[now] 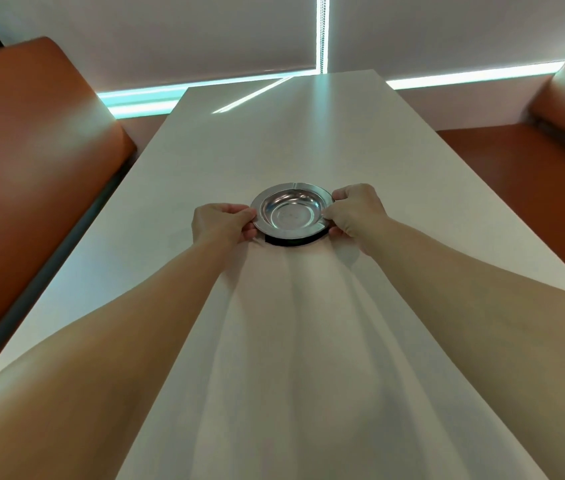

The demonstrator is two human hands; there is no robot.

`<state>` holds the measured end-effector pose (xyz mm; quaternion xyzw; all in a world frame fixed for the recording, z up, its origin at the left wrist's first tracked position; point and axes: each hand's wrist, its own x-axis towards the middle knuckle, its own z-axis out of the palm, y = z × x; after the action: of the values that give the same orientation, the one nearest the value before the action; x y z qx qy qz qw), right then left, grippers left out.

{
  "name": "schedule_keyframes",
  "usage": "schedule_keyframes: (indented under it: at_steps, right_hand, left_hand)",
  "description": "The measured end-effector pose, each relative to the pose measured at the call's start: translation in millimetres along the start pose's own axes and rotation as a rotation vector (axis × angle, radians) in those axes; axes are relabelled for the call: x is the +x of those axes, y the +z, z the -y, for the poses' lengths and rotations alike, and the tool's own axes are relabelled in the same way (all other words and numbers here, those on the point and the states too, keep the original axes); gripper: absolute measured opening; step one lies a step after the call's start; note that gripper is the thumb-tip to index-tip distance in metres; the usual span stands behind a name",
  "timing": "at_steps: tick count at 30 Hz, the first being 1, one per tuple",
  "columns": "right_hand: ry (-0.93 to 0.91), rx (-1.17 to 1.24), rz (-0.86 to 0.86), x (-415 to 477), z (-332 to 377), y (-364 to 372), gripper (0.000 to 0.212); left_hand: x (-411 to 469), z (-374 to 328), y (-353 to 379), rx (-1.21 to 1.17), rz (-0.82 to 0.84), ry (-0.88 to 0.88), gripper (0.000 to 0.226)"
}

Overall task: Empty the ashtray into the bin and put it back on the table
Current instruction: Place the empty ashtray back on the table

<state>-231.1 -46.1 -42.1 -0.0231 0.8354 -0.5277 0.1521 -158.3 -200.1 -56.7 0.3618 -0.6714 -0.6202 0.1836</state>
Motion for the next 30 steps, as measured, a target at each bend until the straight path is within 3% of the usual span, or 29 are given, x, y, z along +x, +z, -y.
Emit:
schedule_keyframes:
  at_steps: [5,17,22,26,30]
  right_hand:
    - [0.023,0.011,0.011,-3.2,0.8,-0.2,0.038]
    - [-0.009,0.019,-0.006,-6.7,0.8,-0.5,0.038]
    - [-0.119,-0.033,-0.026,-11.8,-2.5,-0.4,0.055]
    - [-0.186,-0.091,-0.058,-18.1,-3.6,4.0,0.033]
    - [-0.156,-0.099,-0.073,-15.8,0.4,4.6,0.036]
  left_hand:
    - [-1.9,2.3,-3.2,-0.043,-0.005,-0.008,0.005]
    - [-10.7,1.2,-3.9,-0.052,-0.013,0.003,0.004]
    - [-11.0,4.5,-3.9,-0.050,-0.082,0.037,0.008]
    - [-11.3,6.9,-6.2,-0.035,-0.080,0.050,0.003]
    - [-11.1,7.8,-6.5,-0.032,-0.072,0.059,0.003]
